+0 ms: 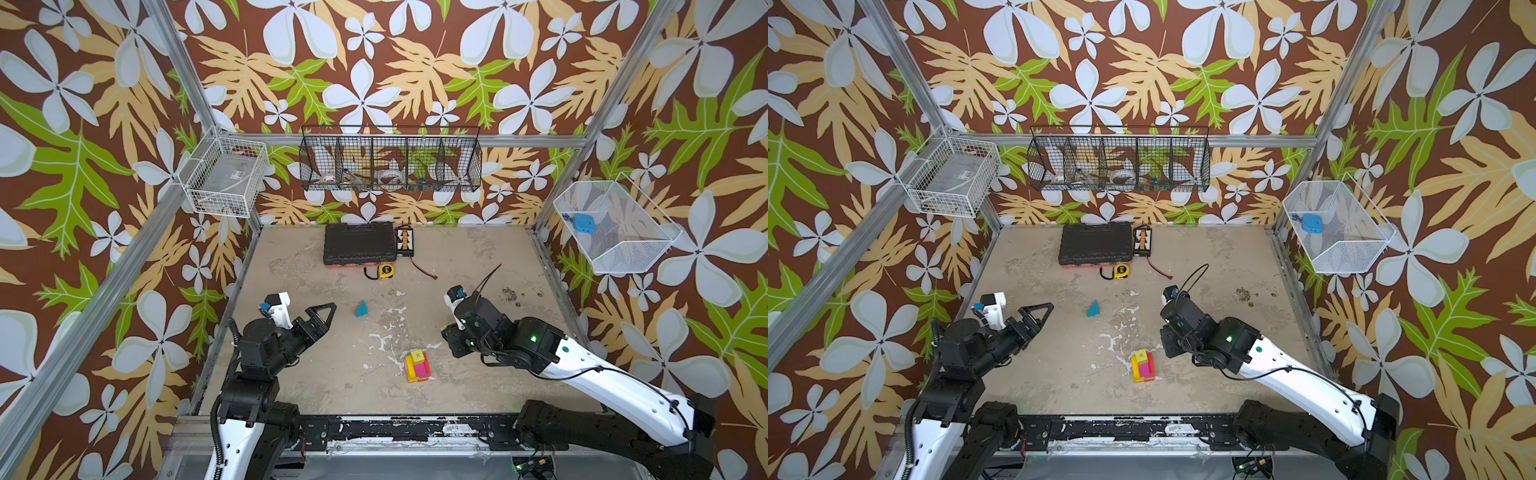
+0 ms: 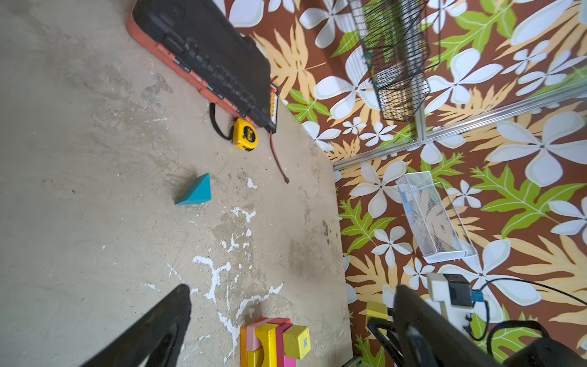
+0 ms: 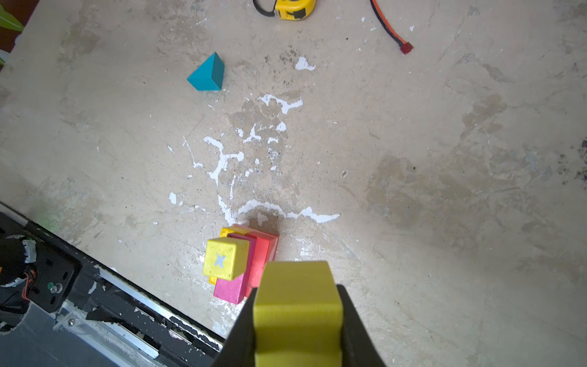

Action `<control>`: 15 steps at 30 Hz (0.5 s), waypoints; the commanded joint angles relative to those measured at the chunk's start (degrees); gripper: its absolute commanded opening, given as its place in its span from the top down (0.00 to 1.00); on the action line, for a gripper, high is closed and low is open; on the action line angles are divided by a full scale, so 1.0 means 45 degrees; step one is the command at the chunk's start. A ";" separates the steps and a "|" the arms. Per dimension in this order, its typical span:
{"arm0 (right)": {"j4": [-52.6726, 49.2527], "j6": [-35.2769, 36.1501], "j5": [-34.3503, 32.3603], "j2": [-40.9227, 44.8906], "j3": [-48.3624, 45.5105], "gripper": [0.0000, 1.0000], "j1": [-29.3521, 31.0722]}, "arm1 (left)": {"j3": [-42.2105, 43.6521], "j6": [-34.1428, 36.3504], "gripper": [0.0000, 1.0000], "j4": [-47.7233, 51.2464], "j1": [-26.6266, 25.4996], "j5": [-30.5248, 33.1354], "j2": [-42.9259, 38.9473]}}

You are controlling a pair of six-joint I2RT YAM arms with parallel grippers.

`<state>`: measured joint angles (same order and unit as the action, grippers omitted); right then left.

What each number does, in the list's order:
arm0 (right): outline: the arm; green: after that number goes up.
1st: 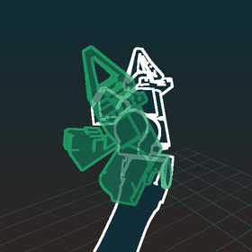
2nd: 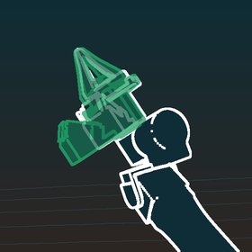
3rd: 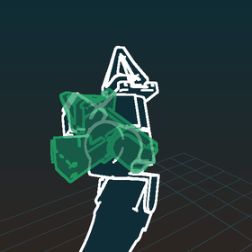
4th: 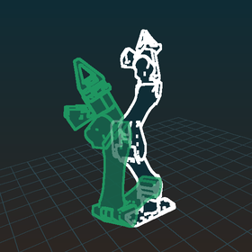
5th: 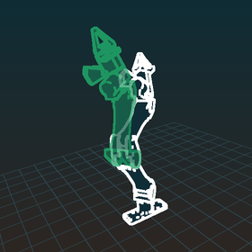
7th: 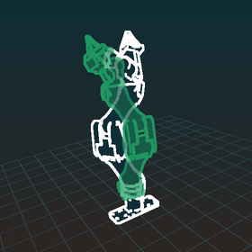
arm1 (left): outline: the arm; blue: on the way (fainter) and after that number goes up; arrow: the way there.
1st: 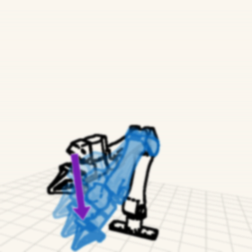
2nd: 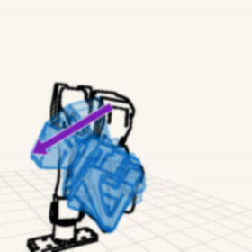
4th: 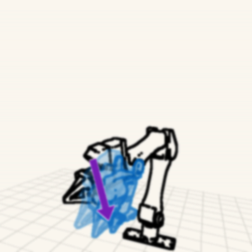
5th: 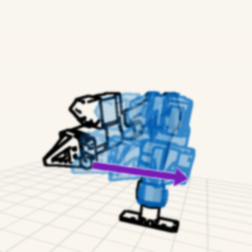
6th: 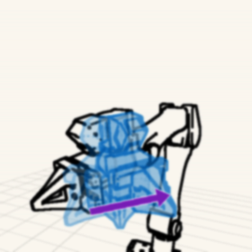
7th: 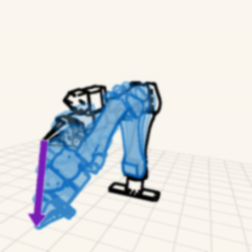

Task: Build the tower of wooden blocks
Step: 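Carry the yellow cube toward the stack with the right gripper while the left arm shifts, then lower the plain yellow cube beside the yellow X cube with the right gripper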

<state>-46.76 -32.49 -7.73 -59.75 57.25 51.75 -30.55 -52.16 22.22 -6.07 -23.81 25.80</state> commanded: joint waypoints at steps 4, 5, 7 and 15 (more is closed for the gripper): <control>-0.0378 -0.0651 0.1237 0.1056 -0.1123 0.75 0.0078 | -0.0048 0.2091 0.00 0.0614 0.0045 0.1698 0.2548; -0.0418 -0.0699 0.1385 0.1210 -0.1346 0.75 0.0083 | -0.0048 0.2198 0.00 0.0541 0.0061 0.1142 0.3084; -0.0477 -0.0833 0.1590 0.1487 -0.1700 0.75 0.0132 | 0.0047 0.2840 0.06 -0.0562 0.0076 -0.0970 0.3868; -0.0254 -0.1661 0.1766 0.1567 -0.2312 0.77 0.1340 | -0.0865 0.3448 0.00 -0.0319 0.0109 -0.2327 0.3921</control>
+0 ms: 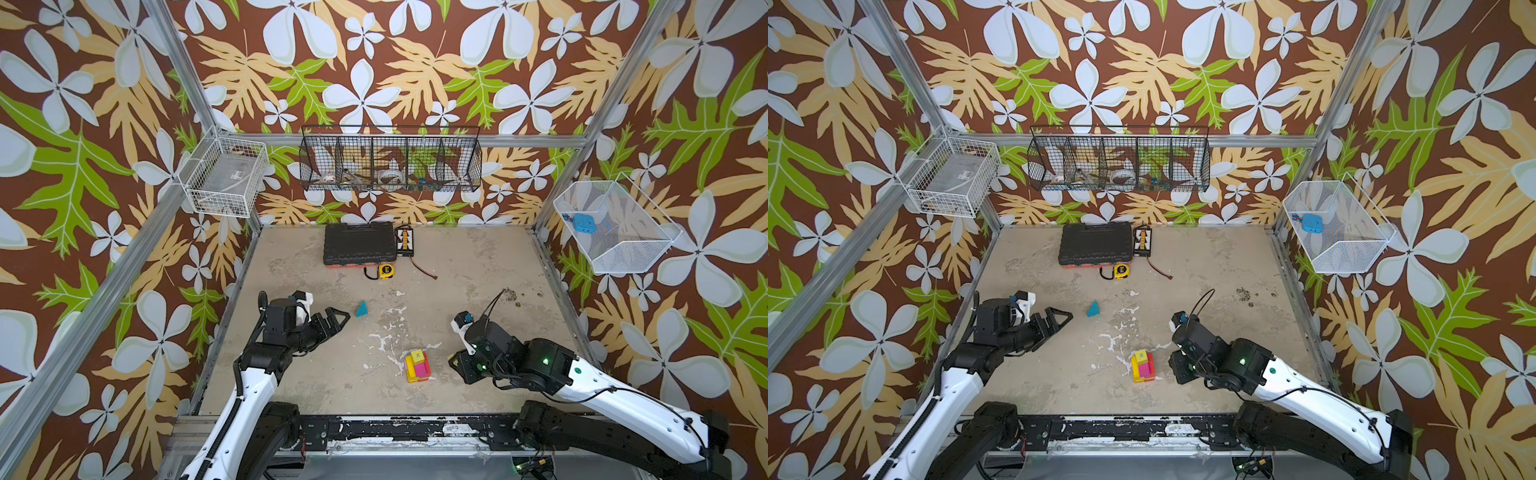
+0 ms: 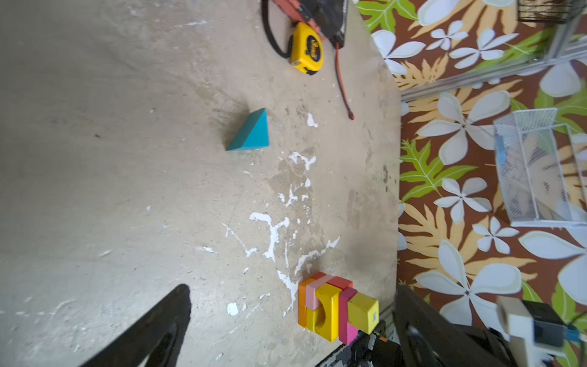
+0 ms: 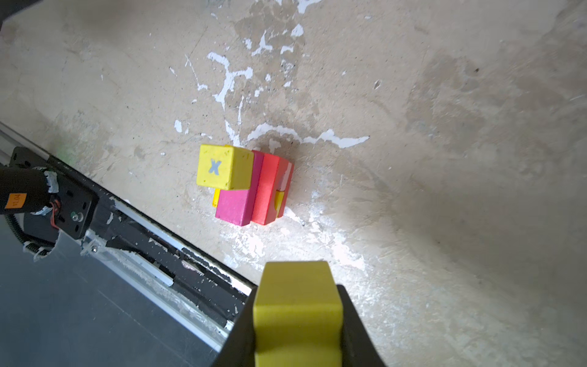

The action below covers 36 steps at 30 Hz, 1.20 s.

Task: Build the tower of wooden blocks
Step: 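Lower the plain yellow cube beside the yellow X cube with the right gripper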

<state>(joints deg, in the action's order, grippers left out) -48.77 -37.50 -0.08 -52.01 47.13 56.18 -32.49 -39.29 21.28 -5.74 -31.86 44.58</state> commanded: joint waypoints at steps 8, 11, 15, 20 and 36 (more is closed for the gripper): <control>0.0597 -0.1606 -0.0387 -0.1045 0.0169 0.78 0.1791 | -0.1142 0.1254 0.00 0.1151 -0.0013 0.1353 -0.2468; 0.0551 -0.1944 -0.0533 -0.1736 0.0290 0.80 0.2116 | -0.0899 0.1603 0.00 0.1129 -0.0004 0.0708 -0.2819; 0.0570 -0.2269 -0.0849 -0.2281 0.0683 0.80 0.2537 | 0.0038 0.0923 0.00 -0.0112 -0.0012 -0.1119 -0.3062; 0.0361 -0.2592 -0.1184 -0.3041 0.1255 0.80 0.2852 | -0.0045 0.0928 0.00 0.0037 -0.0013 -0.0660 -0.3260; 0.0545 -0.3308 -0.1755 -0.5426 0.2188 0.74 0.3152 | -0.0085 0.1152 0.00 0.0151 -0.0013 -0.0831 -0.3222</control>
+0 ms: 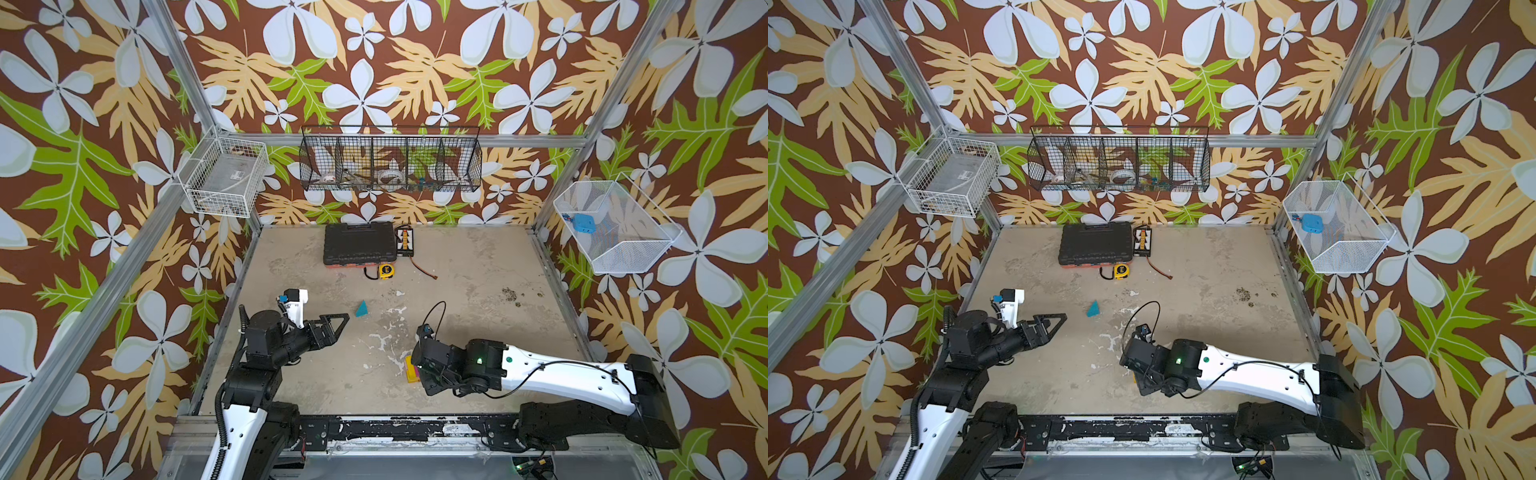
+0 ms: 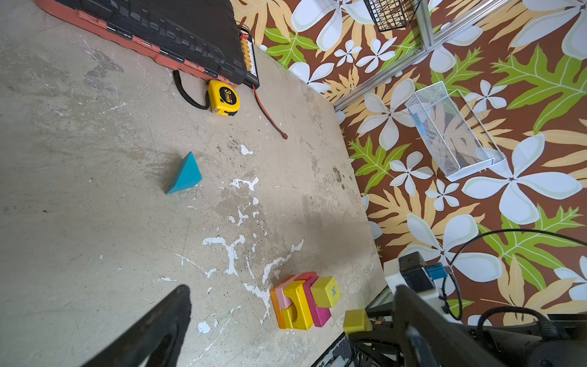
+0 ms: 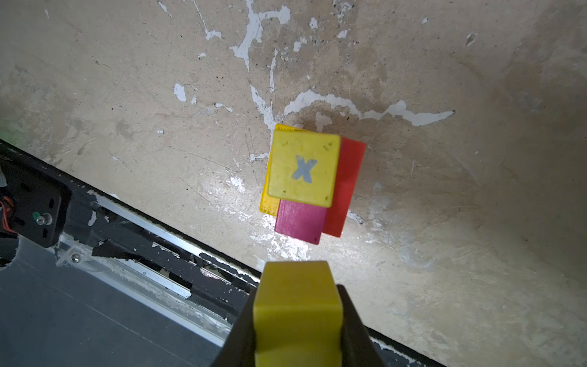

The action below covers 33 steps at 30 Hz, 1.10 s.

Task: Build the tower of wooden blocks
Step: 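Lower the plain yellow cube beside the yellow X cube with the right gripper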

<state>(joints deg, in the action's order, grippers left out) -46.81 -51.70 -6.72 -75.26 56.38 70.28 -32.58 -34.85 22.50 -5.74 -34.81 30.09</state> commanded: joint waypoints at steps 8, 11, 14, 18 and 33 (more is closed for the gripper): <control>-0.0209 -0.0132 -0.0806 -0.1250 0.0784 0.74 0.0018 | -0.0124 0.0264 0.00 -0.0030 -0.0004 -0.0198 0.0037; -0.0321 -0.0152 -0.0923 -0.1452 0.0899 0.73 0.0022 | -0.0124 0.0263 0.00 -0.0020 -0.0013 -0.0224 0.0041; -0.0291 -0.0169 -0.0938 -0.1598 0.0946 0.71 0.0010 | -0.0124 0.0264 0.00 -0.0020 -0.0014 -0.0197 0.0043; -0.0364 -0.0151 -0.0980 -0.1791 0.1038 0.70 0.0013 | -0.0124 0.0264 0.00 -0.0009 -0.0014 -0.0186 0.0061; -0.0359 -0.0191 -0.1230 -0.2105 0.1072 0.65 -0.0009 | -0.0136 0.0264 0.00 0.0018 -0.0014 -0.0156 0.0039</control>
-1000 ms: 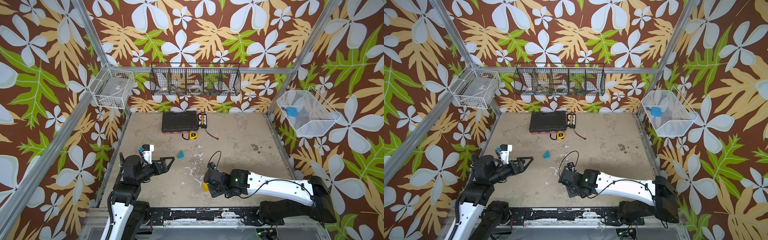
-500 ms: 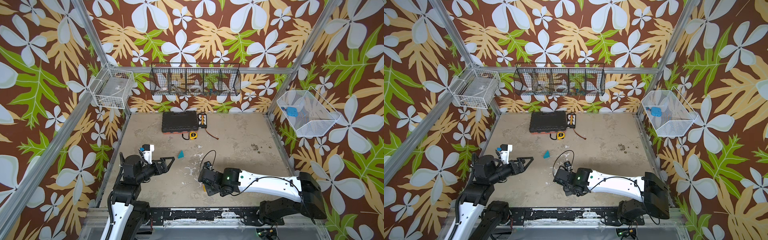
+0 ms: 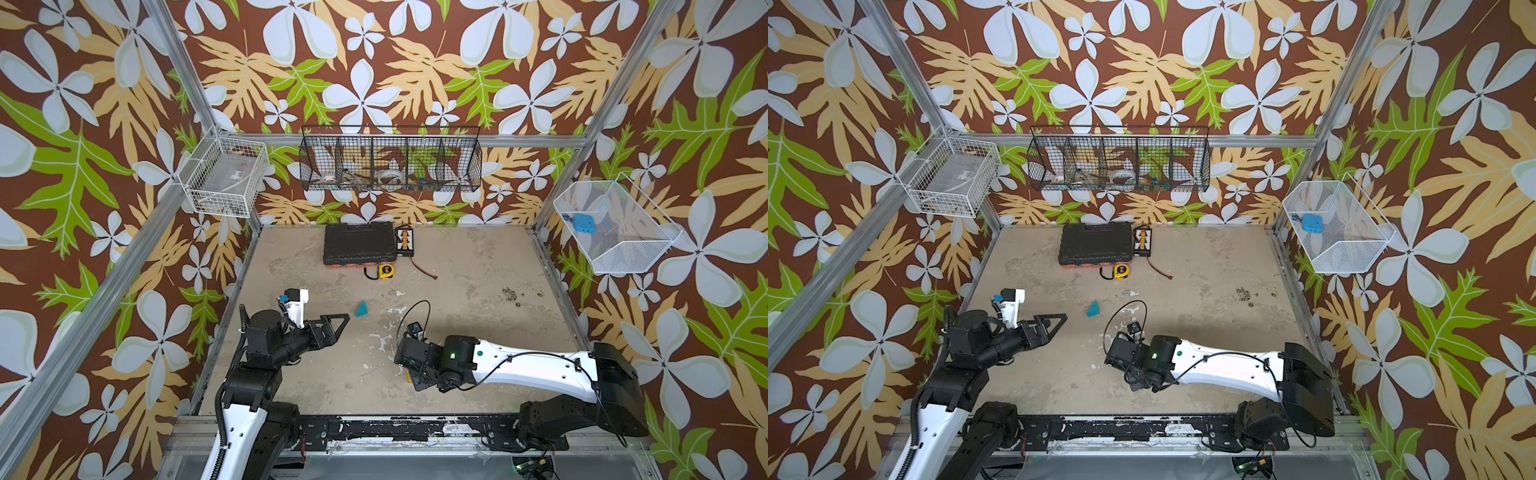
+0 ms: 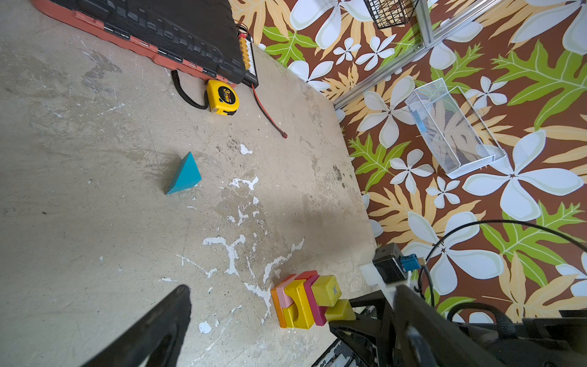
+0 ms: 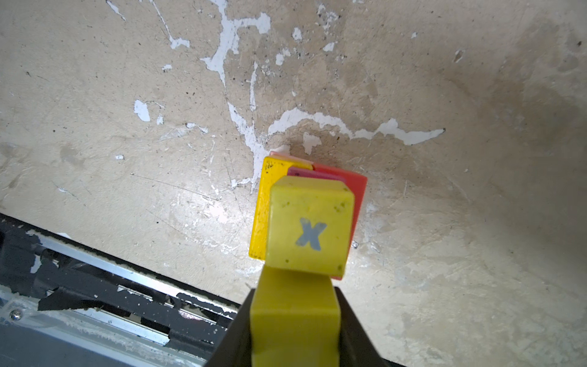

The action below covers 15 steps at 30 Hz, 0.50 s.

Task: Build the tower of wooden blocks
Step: 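Lower the plain yellow cube beside the yellow X cube with the right gripper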

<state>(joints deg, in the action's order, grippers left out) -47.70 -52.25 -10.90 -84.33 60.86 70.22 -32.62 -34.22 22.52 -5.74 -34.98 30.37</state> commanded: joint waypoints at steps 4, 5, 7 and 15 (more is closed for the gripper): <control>-0.0149 -0.0011 -0.0357 -0.0214 0.0159 0.63 0.0000 | -0.0134 0.0129 0.00 0.0027 -0.0014 -0.0128 -0.0013; -0.0125 0.0007 -0.0369 -0.0242 0.0166 0.63 -0.0010 | -0.0134 0.0143 0.00 0.0033 -0.0014 -0.0128 -0.0015; -0.0139 0.0028 -0.0372 -0.0344 0.0177 0.62 -0.0037 | -0.0134 0.0143 0.00 0.0034 -0.0014 -0.0132 -0.0035; -0.0259 -0.0022 -0.0525 -0.0251 0.0157 0.60 -0.0129 | -0.0134 0.0133 0.00 0.0034 -0.0014 -0.0135 -0.0031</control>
<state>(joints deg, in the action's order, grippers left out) -47.75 -52.21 -11.88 -85.91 61.41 69.76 -32.62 -34.22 22.52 -5.76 -34.98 30.30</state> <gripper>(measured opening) 0.400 0.998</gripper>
